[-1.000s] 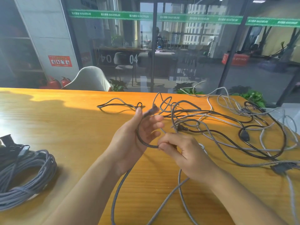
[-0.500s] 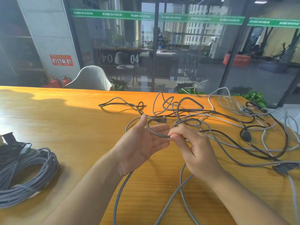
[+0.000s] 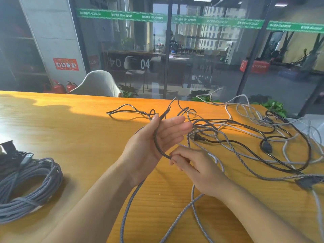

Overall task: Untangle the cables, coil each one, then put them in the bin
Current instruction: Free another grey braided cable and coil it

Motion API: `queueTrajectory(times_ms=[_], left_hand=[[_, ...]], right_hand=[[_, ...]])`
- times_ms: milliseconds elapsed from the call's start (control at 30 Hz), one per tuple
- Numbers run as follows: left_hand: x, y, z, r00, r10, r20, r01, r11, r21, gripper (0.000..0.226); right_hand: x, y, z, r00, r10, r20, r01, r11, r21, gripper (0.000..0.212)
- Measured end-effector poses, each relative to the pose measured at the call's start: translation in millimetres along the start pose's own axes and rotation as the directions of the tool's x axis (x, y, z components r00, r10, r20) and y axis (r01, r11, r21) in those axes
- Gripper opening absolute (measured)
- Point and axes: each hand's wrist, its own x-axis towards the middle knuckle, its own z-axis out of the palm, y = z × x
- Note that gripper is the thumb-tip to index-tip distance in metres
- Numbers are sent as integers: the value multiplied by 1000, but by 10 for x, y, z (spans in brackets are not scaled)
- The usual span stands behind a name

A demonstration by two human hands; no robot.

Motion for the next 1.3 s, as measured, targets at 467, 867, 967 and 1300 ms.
queueTrajectory(times_ms=[467,867,967,1300], left_hand=[[-118,212,62,998,-50,42,49,999,18,49],[-109,29,110,987,-120,104,63,894,444,55],[-78,-119,128,991,-124,44,79,829,553,56],[-40,-268,154,994,49,-99,20,801,599,59]], right_hand=[[172,389,-520,967,-256,19,200,707,-678,57],[68,79,-655,821,-154,-550,-276,736,-618,55],[87,48,-440,834,49,-550,-223,940,-256,43],[-8,-265,-238,976,-5,-218,5,1000,3,22]])
